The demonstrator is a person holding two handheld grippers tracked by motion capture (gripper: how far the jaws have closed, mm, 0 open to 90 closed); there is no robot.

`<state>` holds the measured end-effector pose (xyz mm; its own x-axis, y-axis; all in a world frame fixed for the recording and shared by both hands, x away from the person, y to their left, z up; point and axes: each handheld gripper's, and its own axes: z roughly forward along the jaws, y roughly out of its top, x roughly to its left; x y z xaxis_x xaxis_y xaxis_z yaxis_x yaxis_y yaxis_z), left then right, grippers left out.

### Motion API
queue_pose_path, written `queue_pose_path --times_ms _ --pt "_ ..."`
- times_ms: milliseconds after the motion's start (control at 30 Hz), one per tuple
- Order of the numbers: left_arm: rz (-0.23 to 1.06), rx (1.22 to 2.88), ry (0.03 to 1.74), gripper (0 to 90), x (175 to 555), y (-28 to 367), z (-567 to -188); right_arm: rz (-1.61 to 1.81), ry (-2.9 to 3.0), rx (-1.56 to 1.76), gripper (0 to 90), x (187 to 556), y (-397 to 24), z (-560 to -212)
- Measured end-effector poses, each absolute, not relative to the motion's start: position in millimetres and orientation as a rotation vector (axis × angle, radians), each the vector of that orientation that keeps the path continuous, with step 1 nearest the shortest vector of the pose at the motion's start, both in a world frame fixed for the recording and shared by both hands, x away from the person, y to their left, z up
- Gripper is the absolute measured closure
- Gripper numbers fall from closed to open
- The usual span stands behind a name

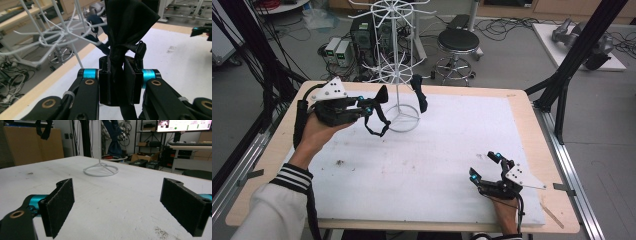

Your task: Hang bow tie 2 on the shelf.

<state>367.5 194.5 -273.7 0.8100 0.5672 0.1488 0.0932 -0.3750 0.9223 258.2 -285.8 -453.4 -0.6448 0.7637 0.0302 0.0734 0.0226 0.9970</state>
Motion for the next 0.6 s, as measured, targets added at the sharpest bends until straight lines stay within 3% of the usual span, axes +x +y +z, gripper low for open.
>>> queue_pose_path --times_ms 600 --pt "0.603 1.914 0.525 75.8 393.9 180.8 -254.4 1.674 1.75 0.841 11.5 256.5 -285.6 -453.9"
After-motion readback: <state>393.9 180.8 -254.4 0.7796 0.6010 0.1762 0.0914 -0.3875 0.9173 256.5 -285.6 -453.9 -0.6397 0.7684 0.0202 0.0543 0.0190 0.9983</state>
